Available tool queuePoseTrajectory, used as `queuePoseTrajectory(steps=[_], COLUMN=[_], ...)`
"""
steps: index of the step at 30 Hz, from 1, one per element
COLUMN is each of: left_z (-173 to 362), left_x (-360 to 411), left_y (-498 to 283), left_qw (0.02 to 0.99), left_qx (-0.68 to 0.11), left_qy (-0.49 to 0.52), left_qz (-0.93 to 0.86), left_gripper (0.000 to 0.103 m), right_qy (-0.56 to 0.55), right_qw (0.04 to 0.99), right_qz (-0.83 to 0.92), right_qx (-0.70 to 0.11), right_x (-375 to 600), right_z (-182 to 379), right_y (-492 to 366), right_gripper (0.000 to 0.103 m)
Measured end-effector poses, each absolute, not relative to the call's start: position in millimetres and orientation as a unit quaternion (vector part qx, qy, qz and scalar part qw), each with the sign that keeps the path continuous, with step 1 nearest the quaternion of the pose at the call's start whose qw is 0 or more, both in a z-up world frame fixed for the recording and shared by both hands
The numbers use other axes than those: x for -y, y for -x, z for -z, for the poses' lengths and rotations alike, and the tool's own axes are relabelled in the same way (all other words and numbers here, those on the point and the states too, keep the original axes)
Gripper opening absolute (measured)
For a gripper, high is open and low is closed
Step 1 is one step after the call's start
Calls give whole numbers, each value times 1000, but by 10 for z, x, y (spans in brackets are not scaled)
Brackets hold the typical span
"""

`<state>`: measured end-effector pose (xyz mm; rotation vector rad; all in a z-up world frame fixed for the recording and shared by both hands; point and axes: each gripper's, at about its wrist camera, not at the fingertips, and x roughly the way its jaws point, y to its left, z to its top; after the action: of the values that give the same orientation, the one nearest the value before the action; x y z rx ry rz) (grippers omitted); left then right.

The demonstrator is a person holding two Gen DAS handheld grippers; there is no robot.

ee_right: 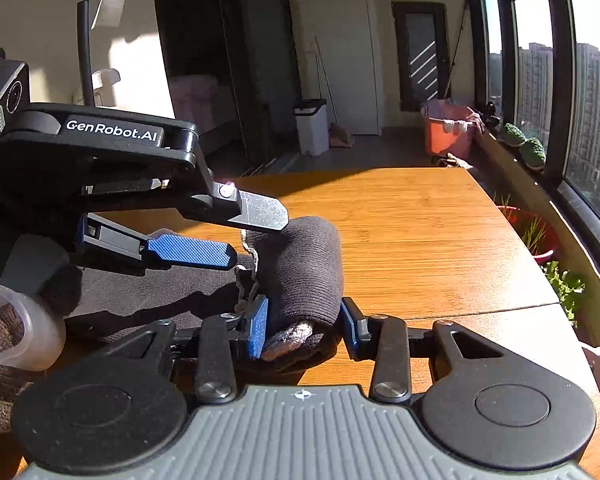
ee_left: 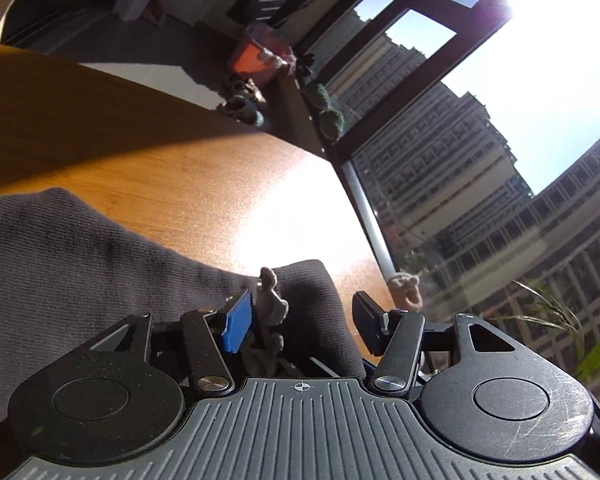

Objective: Fold clothes
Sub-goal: 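Roll the cuff end over onto the pants with both grippers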

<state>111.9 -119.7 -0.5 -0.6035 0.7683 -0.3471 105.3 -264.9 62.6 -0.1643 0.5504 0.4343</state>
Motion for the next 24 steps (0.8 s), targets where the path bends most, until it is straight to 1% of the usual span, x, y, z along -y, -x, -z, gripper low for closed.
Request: queuePoseTrajectory(steps=[1,2,3,5,6,7,9,11,13,16,17,19,21,24], left_z=[-57,-100,-130,-108,-71,-28,64,119,139,149,154,165,177,199], left_x=[1199,1219,1239,1277,1286,1285,1239,1176,1104,981,948,888,852,790], left_y=[-1080,-1064,-1051,-1048,-1055,-1066,-1054,-1037,-1008,-988,-987,-979,-947,-915], left_qw=[874,876,878,881,884,885,885,885,884,881,879,876,874,871], left_qx=[-360,-359,-360,-368,-374,-378,-383,-384,-381,-378,-377,-376,-375,-374], left_qy=[280,273,267,251,240,233,230,232,238,257,263,275,285,294], left_qz=[166,170,171,159,148,140,133,127,128,126,125,124,122,120], left_gripper=[79,82,83,78,67,63,64,65,65,65,65,65,64,61], right_qy=[137,191,243,303,311,309,241,156,62,-30,-66,-129,-184,-232], right_qw=[937,935,930,919,917,916,920,920,919,919,913,897,873,847], right_qz=[-204,-196,-190,-186,-190,-197,-236,-271,-286,-271,-271,-274,-279,-295], right_qx=[-248,-225,-200,-167,-163,-166,-200,-235,-263,-286,-296,-323,-356,-376], right_x=[2490,2343,2204,2034,2003,1997,2140,2331,2546,2731,2799,2869,2912,2911], right_z=[-614,-587,-552,-493,-487,-494,-589,-695,-786,-829,-809,-699,-503,-296], right_y=[-978,-900,-819,-706,-683,-679,-765,-863,-967,-1091,-1144,-1263,-1379,-1455], right_gripper=[37,37,37,37,37,37,38,42,49,51,51,58,58,60])
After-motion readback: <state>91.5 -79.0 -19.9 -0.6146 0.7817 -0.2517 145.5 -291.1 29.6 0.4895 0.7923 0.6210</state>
